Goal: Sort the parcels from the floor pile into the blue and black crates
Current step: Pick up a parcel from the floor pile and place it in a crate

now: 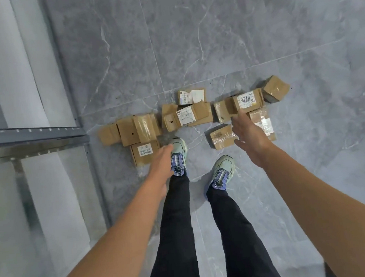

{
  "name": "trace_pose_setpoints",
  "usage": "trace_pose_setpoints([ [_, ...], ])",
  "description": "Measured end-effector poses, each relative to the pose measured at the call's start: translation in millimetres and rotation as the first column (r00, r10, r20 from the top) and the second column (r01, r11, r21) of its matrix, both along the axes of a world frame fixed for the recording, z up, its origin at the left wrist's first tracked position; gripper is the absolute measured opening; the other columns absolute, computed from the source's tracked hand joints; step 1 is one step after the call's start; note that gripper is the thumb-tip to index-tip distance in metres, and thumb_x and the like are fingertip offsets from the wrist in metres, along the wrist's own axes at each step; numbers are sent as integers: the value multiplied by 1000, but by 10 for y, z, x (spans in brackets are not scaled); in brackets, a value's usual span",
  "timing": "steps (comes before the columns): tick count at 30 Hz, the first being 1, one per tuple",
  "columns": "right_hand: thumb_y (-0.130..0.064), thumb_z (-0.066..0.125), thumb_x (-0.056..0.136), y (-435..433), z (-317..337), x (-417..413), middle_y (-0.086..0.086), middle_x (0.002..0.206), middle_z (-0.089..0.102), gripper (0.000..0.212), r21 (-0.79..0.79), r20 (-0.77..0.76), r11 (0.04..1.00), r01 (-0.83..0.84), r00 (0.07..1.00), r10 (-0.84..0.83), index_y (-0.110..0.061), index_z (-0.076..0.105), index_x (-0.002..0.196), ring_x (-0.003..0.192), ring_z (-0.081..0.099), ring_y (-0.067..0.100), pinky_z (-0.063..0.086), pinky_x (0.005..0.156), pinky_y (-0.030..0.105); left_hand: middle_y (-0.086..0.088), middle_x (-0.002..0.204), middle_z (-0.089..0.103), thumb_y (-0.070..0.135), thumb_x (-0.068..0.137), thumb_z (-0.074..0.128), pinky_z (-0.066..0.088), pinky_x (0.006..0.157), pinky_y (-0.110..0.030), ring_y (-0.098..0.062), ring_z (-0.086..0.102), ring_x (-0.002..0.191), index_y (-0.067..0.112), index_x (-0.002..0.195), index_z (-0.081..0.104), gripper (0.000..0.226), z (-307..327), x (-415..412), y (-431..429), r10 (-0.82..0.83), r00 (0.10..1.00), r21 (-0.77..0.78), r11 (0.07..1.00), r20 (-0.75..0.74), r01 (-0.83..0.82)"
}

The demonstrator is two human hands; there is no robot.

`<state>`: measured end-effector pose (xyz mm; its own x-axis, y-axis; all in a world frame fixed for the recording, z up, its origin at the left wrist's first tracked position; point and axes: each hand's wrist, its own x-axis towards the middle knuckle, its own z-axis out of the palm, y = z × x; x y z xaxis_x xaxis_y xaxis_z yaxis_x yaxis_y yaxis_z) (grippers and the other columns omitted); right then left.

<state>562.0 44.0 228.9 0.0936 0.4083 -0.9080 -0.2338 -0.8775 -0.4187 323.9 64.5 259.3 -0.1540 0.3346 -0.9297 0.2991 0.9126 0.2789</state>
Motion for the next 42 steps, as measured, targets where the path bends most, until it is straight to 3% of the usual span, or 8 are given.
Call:
trace_pose_setpoints([
  [3, -81, 34, 95, 260, -585, -33, -1, 171, 29, 85, -56, 13, 998, -16, 1000, 17, -28, 35, 161, 153, 33, 28, 21, 126, 58, 11, 94, 55, 35, 109, 43, 47, 93, -34, 2, 51, 82, 32, 88, 51, 23, -604, 9, 252, 8, 1000, -35, 999, -23, -9],
  [8, -83, 39, 92, 643, -1560, -150, 1, 168, 33, 91, -93, 56, 996, -16, 998, 21, -24, 35, 161, 152, 33, 26, 23, 126, 56, 10, 99, 52, 38, 109, 41, 44, 70, -27, -2, 50, 81, 22, 108, 56, 22, -1575, -13, 669, 7, 999, -88, 996, -51, -12],
  [12, -76, 39, 98, 882, -2214, -250, 3, 167, 34, 84, -129, 100, 992, -18, 994, 31, -19, 35, 161, 152, 32, 26, 26, 126, 53, 0, 161, 34, 56, 103, 40, 32, 113, -43, -24, 39, 143, 25, 160, 28, 66, -2331, -94, 932, 42, 998, -95, 994, -54, -47],
  [18, -93, 39, 74, 1128, -2956, -348, 7, 158, 47, 106, -158, 47, 986, -55, 997, 63, -24, 43, 155, 148, 38, 29, 24, 124, 59, -2, 166, 31, 77, 81, 35, 23, 120, -59, -31, 29, 151, 37, 158, 31, 87, -3322, -222, 1150, 137, 983, -127, 980, -122, -153],
  [26, -104, 38, 62, 1098, -3434, -303, -3, 142, 62, 108, -79, 24, 997, -22, 999, 24, -35, 60, 143, 137, 50, 19, 24, 122, 54, -6, 166, 31, 71, 101, 31, 24, 120, -48, -29, 34, 149, 28, 162, 26, 74, -3260, -92, 1280, 201, 978, -157, 965, -63, -208],
  [35, -105, 44, 59, 1007, -2415, -163, -5, 157, 50, 123, -30, 16, 992, 123, 992, -123, -28, 48, 155, 148, 38, 16, 16, 128, 53, -1, 155, 49, 83, 92, 27, 29, 119, -47, -20, 46, 140, 28, 156, 41, 85, -2486, -72, 1460, 70, 994, 0, 998, 78, -71],
  [40, -102, 44, 65, 942, -1565, 114, -8, 150, 56, 108, 50, -2, 982, 181, 983, -181, -32, 58, 145, 141, 47, 14, 23, 125, 51, 20, 74, 69, 60, 108, 16, 42, 77, -18, 8, 64, 74, 38, 94, 60, 50, -1387, 285, 1547, -40, 996, 123, 992, 79, 30],
  [42, -108, 49, 54, 835, -1348, 283, -6, 153, 55, 119, 54, -17, 972, 230, 973, -229, -33, 59, 146, 145, 44, 18, 25, 124, 56, 20, 73, 66, 60, 108, 16, 38, 65, -19, 8, 60, 70, 41, 96, 59, 48, -937, 424, 1543, -71, 994, 190, 980, 81, 55],
])
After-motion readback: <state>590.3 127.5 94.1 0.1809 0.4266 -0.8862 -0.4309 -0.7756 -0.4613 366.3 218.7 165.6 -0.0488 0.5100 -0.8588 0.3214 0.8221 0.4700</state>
